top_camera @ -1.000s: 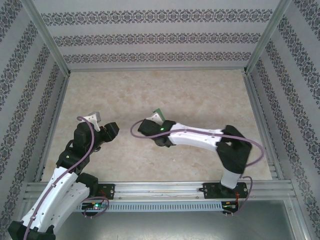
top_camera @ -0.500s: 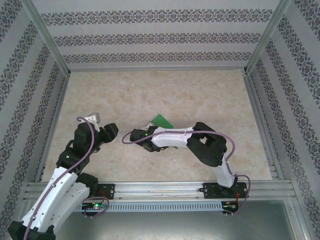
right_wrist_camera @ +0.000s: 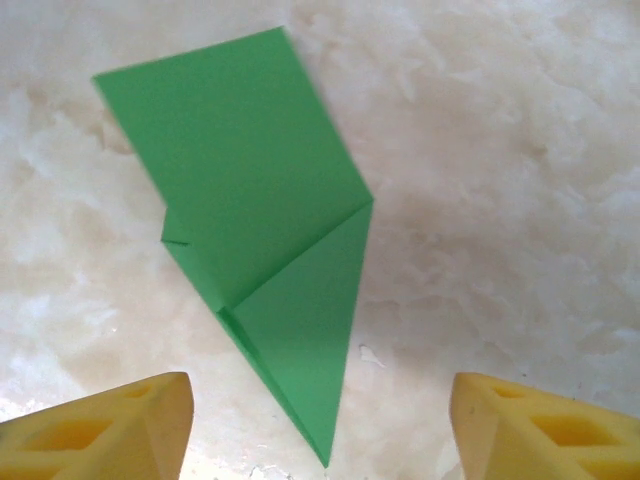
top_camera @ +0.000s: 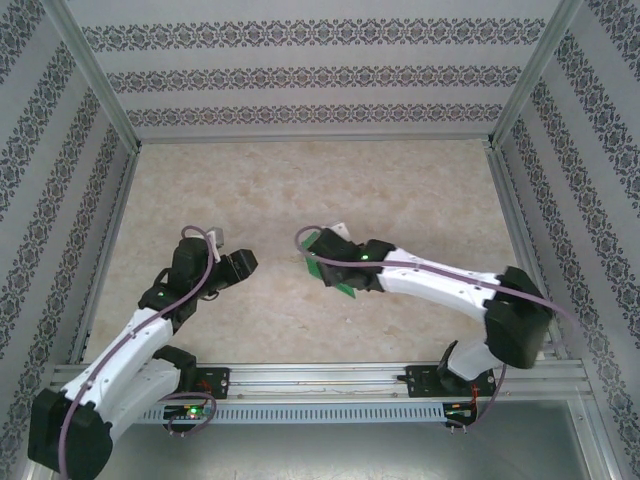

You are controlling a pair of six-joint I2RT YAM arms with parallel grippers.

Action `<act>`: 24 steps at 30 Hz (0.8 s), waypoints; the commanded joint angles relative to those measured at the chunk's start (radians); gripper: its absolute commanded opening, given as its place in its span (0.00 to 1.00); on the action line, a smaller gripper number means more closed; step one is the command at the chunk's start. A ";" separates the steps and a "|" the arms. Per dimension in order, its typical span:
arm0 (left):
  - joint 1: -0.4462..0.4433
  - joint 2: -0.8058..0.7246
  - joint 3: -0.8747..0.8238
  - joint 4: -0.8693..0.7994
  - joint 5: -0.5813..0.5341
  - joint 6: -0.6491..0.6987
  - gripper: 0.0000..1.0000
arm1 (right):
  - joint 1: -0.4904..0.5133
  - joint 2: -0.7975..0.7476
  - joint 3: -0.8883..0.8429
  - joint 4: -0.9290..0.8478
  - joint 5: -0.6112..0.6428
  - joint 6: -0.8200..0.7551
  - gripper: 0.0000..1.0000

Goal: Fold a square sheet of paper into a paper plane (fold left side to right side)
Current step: Turn over the paper at the center of the table, then fold the wing for the fifth time at the center of the table.

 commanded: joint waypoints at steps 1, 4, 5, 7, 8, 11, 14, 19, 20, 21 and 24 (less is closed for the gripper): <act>-0.063 0.067 -0.030 0.229 0.049 -0.118 0.57 | -0.066 -0.102 -0.098 0.138 -0.094 0.014 0.74; -0.138 0.165 -0.018 0.300 0.011 -0.157 0.57 | -0.157 -0.201 -0.202 0.243 -0.199 0.053 0.82; -0.162 0.203 -0.012 0.327 0.000 -0.172 0.57 | -0.194 -0.231 -0.239 0.280 -0.241 0.071 0.84; -0.202 0.280 0.000 0.394 -0.024 -0.204 0.58 | -0.252 -0.280 -0.307 0.337 -0.312 0.106 0.87; -0.222 0.322 0.011 0.426 -0.033 -0.218 0.58 | -0.282 -0.302 -0.336 0.362 -0.343 0.122 0.89; -0.268 0.448 0.039 0.518 -0.071 -0.257 0.58 | -0.356 -0.356 -0.405 0.402 -0.411 0.156 0.93; -0.294 0.563 0.076 0.601 -0.092 -0.293 0.58 | -0.417 -0.398 -0.457 0.424 -0.468 0.178 0.95; -0.308 0.707 0.133 0.684 -0.117 -0.329 0.57 | -0.482 -0.456 -0.508 0.422 -0.506 0.185 0.96; -0.308 0.732 0.140 0.705 -0.121 -0.337 0.57 | -0.493 -0.468 -0.515 0.421 -0.512 0.185 0.96; -0.308 0.757 0.147 0.720 -0.125 -0.346 0.56 | -0.505 -0.477 -0.522 0.421 -0.520 0.186 0.96; -0.308 0.821 0.174 0.759 -0.123 -0.358 0.52 | -0.532 -0.499 -0.535 0.414 -0.536 0.183 0.96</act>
